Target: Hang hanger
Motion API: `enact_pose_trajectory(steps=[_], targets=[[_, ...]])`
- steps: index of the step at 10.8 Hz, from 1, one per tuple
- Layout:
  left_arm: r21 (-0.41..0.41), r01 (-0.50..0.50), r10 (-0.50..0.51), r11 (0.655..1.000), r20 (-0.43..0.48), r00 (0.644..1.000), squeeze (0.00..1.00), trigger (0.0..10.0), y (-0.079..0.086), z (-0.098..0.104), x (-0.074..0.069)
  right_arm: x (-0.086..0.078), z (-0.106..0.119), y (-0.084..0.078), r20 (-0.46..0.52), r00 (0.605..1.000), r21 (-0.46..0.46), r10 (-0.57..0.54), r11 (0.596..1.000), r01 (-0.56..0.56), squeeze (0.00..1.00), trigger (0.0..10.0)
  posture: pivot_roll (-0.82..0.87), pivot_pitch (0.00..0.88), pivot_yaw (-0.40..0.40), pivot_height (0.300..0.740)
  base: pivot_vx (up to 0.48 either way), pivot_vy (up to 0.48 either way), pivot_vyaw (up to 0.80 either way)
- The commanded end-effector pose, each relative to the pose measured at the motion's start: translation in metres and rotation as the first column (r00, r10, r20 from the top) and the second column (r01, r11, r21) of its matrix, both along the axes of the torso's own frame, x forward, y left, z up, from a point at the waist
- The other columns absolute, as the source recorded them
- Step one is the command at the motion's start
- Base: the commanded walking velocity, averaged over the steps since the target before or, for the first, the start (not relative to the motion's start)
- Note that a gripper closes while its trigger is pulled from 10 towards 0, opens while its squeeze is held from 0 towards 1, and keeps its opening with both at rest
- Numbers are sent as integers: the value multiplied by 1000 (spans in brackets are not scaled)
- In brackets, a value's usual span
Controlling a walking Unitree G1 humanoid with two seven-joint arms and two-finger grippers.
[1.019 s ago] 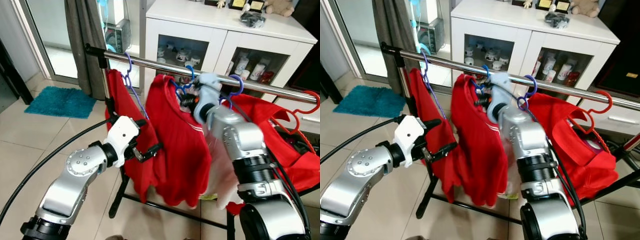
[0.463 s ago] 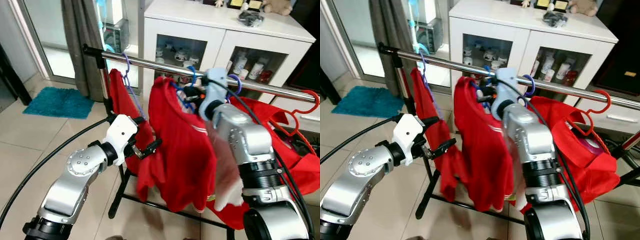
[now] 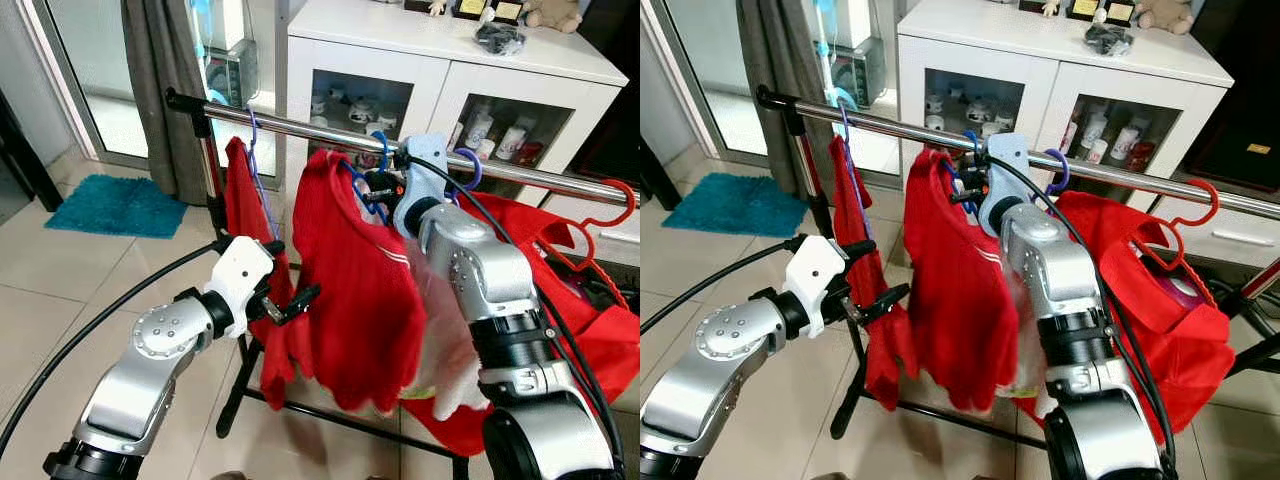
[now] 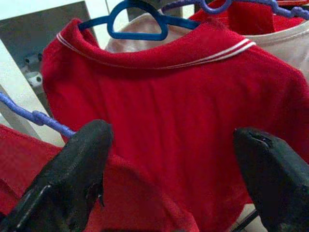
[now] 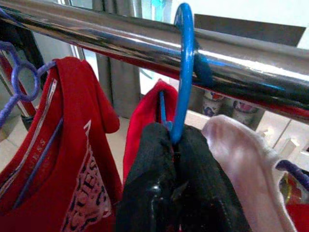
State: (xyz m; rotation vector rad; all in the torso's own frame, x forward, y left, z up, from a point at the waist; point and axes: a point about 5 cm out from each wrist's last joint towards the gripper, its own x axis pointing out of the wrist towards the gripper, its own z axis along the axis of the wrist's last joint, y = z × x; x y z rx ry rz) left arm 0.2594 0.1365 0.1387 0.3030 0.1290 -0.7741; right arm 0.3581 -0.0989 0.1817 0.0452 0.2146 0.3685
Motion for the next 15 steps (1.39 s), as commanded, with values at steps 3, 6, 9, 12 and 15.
enact_pose_trajectory(steps=[3,6,9,12,15], targets=[[8,9,-9,1000,-3,1000,0,10000,-2,0,-3,1,-8,1,-48,999,-43,11,999,-14,1000,10000,-49,0,-87,740,0,0,0],[8,15,-14,1000,-6,1000,0,10000,-3,-1,-3,6,-10,0,-58,998,-98,-9,995,3,0,10000,-50,0,-89,740,0,0,0],[11,15,-15,1000,-8,1000,0,10000,-3,-1,-2,17,-11,1,-88,996,-111,-8,994,-2,0,10000,-47,0,-92,740,0,0,0],[14,13,-13,1000,-8,1000,0,10000,-2,-1,-2,24,-10,0,-112,994,-75,-16,997,8,0,0,-43,0,-96,740,0,0,0],[17,13,-13,1000,-3,1000,0,10000,-1,0,0,26,-12,-1,-120,993,-67,-12,998,4,0,0,-46,0,-90,740,0,0,0]])
